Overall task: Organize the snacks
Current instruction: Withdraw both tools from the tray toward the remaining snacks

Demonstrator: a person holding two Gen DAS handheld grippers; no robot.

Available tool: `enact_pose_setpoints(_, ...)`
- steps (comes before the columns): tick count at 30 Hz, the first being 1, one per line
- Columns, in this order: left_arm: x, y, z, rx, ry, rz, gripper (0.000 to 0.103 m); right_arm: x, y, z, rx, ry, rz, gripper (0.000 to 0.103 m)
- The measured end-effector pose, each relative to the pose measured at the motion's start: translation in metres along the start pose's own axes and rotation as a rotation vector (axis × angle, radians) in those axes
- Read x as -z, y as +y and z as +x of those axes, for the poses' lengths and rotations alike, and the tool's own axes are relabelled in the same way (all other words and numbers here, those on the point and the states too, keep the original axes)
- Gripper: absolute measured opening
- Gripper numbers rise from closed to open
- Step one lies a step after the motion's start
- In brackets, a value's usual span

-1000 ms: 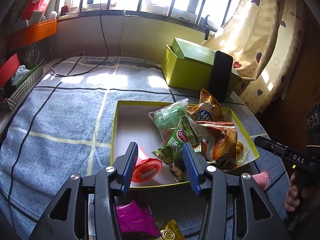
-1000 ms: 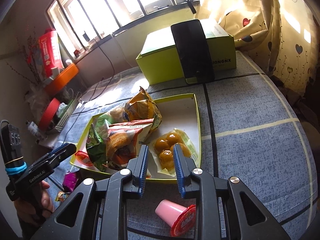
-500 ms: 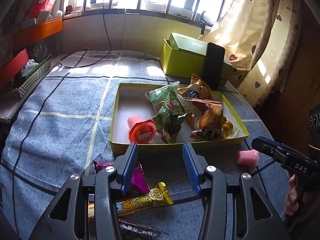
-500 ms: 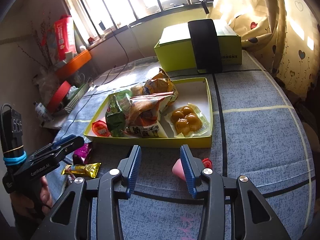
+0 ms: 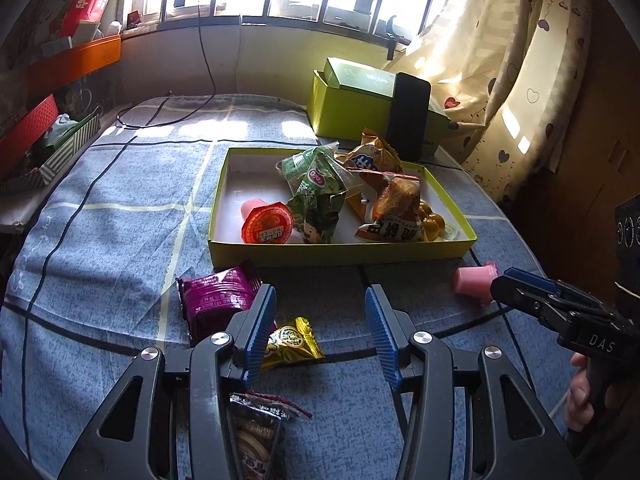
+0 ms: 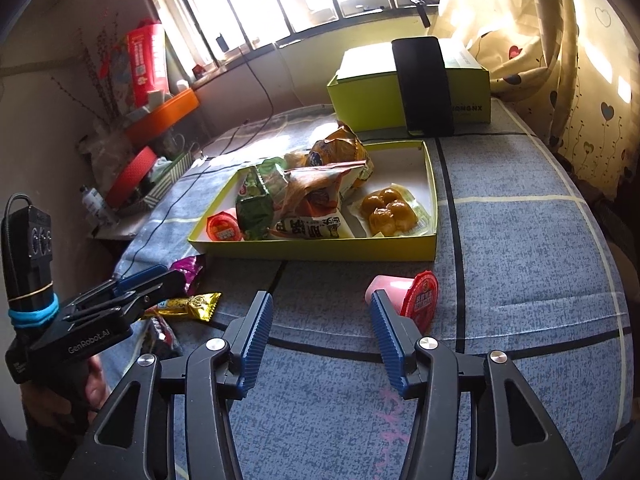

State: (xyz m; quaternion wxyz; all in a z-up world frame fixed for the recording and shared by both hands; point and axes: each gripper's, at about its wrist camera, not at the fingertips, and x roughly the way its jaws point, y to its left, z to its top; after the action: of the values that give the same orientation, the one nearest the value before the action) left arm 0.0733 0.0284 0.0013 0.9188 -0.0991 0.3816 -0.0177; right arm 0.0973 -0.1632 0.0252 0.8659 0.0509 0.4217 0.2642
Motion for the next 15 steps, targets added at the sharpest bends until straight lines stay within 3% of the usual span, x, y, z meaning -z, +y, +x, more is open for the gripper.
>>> enact_pose_setpoints(15, 0.015, 0.004, -0.007, -0.011, 0.013, -0.004, 0.048, 0.011, 0.019, -0.003, 0.026, 0.015, -0.057, 0.054)
